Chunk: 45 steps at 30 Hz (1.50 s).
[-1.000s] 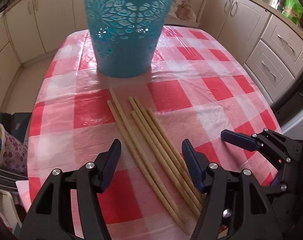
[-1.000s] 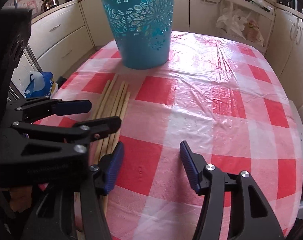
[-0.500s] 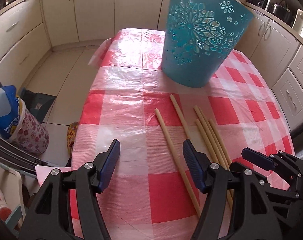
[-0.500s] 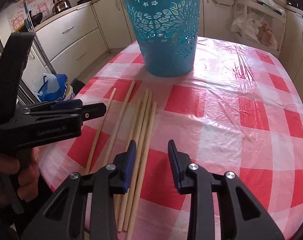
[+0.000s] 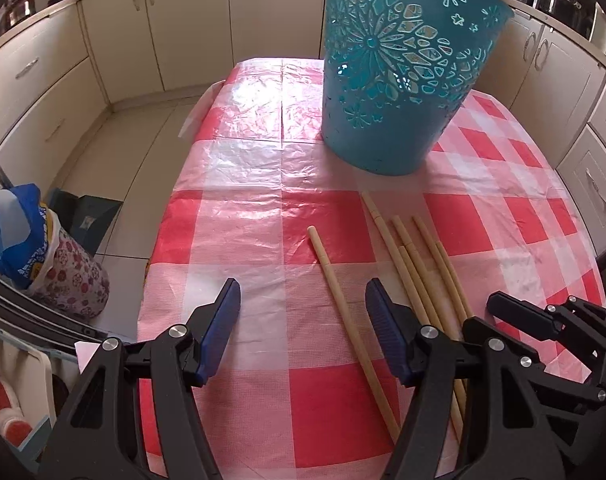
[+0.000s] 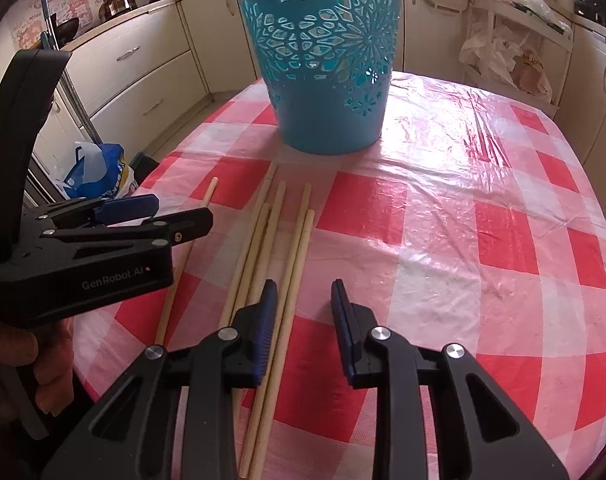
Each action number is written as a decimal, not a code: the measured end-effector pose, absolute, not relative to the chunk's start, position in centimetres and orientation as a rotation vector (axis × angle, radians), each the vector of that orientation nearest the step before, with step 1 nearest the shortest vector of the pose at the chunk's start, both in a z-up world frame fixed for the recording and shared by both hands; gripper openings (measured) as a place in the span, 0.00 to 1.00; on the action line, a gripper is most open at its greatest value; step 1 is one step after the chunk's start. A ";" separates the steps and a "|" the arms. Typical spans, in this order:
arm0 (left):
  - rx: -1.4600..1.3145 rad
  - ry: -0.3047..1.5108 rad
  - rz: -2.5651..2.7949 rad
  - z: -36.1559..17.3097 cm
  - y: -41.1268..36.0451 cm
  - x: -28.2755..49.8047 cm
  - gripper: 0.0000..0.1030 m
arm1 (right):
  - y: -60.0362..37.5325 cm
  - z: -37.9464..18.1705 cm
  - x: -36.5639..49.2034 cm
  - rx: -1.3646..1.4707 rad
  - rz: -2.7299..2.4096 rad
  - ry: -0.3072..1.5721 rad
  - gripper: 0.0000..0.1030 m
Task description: Organize utensils
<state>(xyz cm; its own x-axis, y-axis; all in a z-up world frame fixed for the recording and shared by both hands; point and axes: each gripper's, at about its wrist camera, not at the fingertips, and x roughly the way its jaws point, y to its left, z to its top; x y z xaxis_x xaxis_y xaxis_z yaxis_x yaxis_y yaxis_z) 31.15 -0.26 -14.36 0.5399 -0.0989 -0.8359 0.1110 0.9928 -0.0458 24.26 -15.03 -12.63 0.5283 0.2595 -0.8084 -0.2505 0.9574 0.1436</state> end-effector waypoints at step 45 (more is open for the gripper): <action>-0.133 0.957 -0.435 -14.3 -0.2 30.0 0.41 | -18.6 -12.7 24.6 -0.015 0.227 0.964 0.10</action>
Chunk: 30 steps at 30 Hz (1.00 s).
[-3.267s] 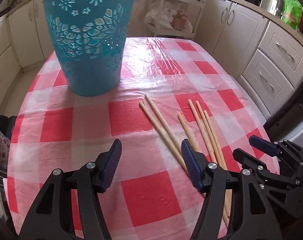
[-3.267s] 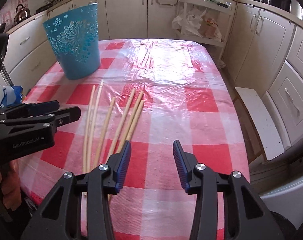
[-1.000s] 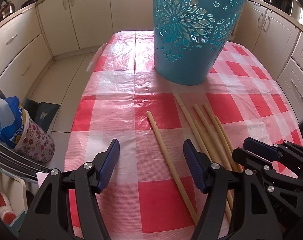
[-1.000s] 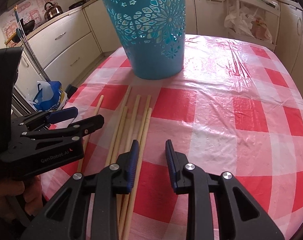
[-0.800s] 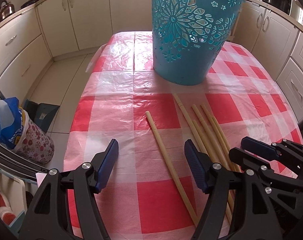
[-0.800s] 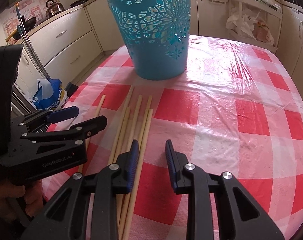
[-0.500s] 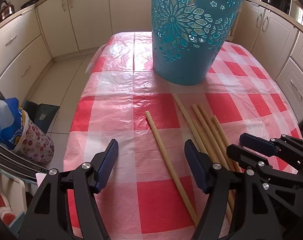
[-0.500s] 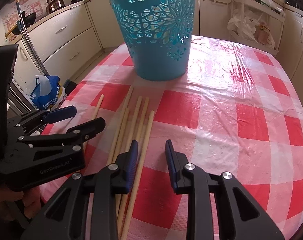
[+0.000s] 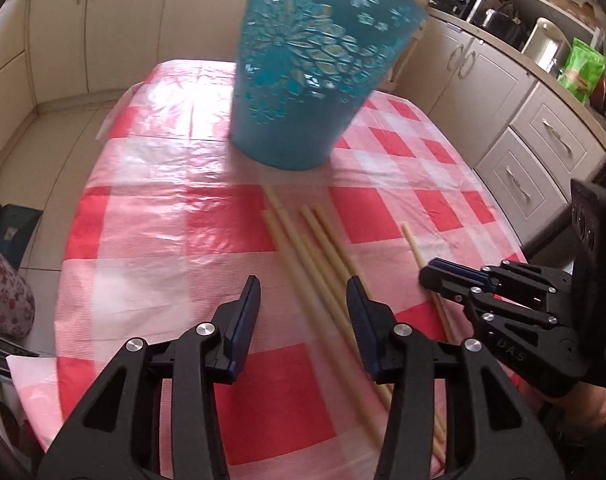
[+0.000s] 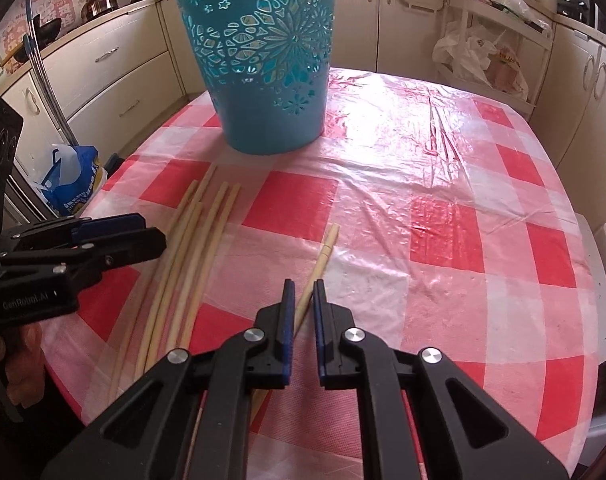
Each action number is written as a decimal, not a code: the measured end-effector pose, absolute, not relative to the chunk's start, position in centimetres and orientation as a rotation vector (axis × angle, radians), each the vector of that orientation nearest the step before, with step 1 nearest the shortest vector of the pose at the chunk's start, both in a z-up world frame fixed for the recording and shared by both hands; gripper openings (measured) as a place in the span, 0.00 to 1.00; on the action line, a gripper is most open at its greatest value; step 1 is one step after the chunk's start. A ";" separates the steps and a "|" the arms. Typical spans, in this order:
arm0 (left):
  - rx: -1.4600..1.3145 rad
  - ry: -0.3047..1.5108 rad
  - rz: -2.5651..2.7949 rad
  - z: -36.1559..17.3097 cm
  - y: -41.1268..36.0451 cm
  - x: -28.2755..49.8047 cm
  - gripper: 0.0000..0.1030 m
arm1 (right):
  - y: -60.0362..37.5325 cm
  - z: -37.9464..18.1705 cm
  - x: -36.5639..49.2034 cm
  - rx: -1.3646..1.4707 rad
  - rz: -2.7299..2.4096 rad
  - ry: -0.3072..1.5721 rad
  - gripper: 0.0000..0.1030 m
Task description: Organize utensils
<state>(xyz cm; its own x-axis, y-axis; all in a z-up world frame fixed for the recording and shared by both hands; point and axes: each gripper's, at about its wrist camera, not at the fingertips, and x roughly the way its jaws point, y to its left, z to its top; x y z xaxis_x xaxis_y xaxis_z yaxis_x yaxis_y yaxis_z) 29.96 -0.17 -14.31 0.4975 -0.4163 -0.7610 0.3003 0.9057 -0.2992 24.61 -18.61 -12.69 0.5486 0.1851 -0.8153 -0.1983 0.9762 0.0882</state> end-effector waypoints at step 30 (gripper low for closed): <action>0.028 0.971 -0.189 -13.4 -2.9 31.4 0.44 | -18.5 -12.7 24.5 0.027 0.292 0.954 0.31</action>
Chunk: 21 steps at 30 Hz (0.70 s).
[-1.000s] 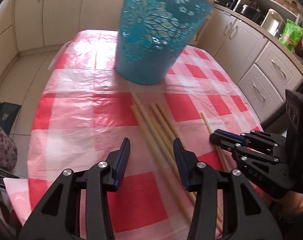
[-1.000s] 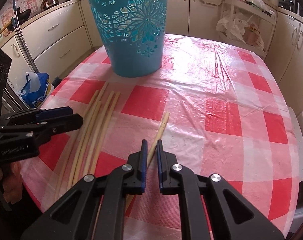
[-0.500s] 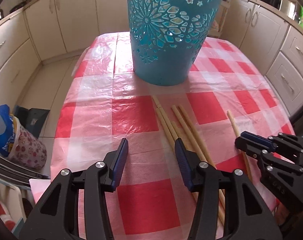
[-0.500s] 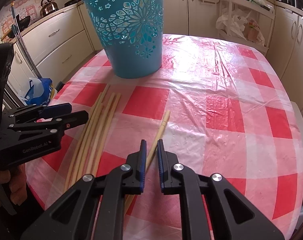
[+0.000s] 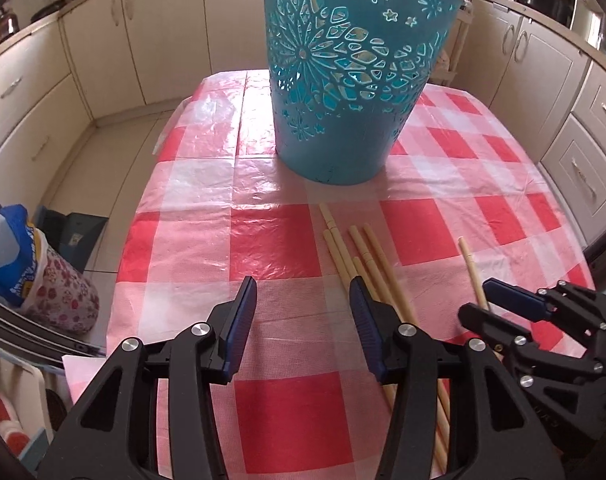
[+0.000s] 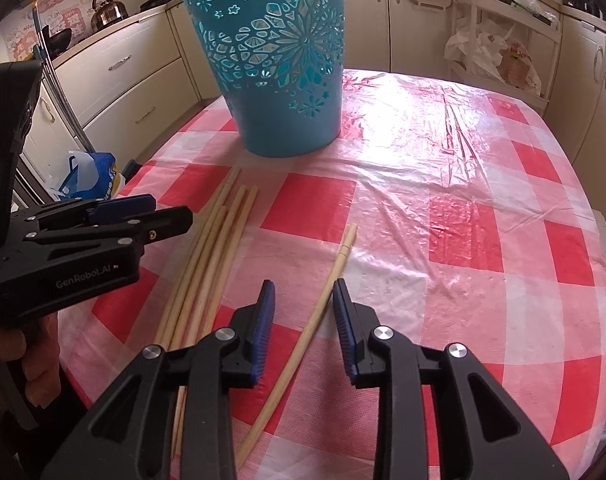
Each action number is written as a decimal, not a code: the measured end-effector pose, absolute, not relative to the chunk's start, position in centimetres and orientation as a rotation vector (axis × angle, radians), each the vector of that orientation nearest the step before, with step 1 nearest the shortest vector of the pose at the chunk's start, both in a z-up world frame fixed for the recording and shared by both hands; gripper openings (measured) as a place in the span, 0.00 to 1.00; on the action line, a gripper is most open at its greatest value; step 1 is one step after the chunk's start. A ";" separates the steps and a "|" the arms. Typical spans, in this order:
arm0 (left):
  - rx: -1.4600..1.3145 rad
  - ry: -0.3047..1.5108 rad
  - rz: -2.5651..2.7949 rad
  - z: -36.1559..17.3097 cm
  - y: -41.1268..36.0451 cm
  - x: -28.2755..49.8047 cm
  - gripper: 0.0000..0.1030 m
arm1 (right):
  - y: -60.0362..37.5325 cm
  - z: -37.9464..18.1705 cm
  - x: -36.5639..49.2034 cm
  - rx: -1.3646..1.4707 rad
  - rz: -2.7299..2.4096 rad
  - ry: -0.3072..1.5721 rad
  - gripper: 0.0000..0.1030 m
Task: Organize utensils
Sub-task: 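Close the right tool on its stick while the left tool grasps another stick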
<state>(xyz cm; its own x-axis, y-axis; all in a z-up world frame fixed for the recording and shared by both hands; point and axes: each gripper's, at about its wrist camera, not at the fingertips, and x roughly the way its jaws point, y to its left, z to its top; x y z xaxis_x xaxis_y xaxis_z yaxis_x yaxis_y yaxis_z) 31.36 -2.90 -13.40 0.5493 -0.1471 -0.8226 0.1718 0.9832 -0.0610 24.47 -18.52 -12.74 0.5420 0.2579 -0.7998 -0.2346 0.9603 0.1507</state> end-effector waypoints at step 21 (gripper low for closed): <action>0.093 0.973 -0.171 -14.0 -4.4 31.1 0.45 | -18.7 -12.8 24.3 0.037 0.307 0.944 0.33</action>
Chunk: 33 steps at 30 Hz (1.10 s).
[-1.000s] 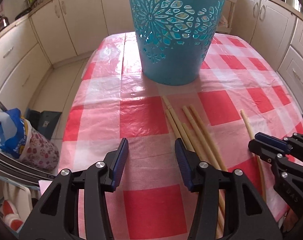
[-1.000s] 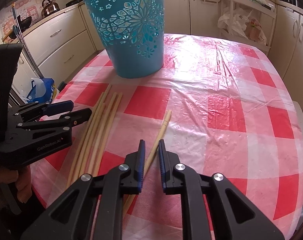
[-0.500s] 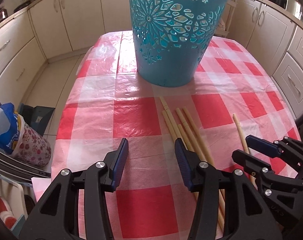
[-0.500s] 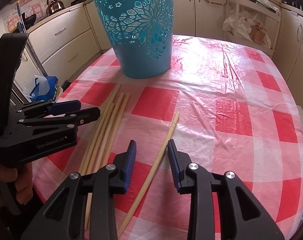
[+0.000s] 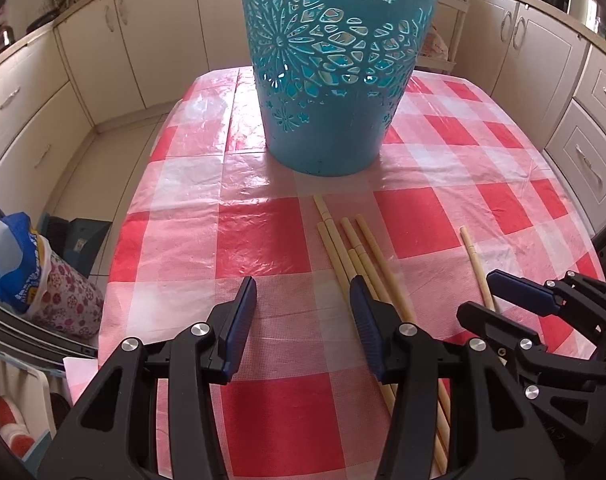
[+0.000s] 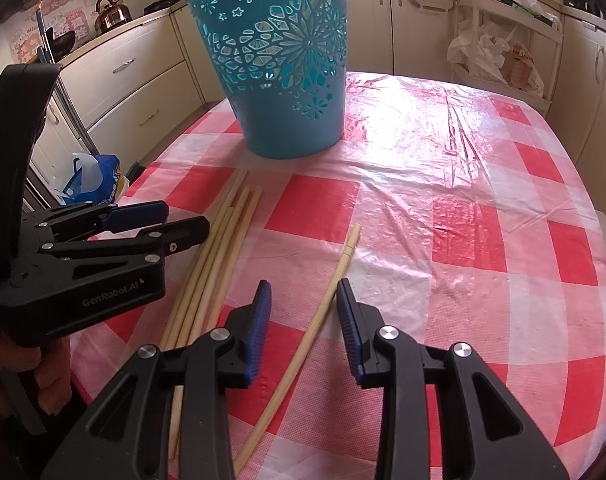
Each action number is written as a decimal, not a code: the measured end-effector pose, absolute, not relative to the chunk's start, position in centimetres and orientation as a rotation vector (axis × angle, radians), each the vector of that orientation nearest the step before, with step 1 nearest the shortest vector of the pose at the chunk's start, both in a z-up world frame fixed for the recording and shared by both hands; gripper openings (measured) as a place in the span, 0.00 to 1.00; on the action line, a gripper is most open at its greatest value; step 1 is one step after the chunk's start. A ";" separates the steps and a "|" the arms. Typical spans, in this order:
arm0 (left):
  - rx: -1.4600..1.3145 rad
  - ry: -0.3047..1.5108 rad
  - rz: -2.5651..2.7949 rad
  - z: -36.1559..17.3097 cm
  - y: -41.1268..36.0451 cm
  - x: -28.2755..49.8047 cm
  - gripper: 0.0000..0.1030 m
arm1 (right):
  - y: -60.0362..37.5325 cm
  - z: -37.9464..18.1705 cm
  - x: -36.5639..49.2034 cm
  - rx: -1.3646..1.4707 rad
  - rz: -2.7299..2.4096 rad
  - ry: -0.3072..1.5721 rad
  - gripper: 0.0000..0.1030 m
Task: Organize utensils
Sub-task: 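Close the right tool on its stick while the left tool grasps another stick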
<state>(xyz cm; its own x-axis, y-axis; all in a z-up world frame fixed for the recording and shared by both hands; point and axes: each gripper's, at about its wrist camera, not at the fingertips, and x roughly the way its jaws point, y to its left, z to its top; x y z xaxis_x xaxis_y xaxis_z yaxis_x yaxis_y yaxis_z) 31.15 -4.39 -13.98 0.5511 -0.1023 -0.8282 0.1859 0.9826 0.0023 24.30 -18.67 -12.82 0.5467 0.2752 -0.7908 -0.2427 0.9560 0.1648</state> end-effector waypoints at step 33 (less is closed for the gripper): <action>0.122 0.962 -0.288 -14.4 -4.7 31.9 0.19 | -19.4 -12.8 24.7 0.081 0.320 0.954 0.33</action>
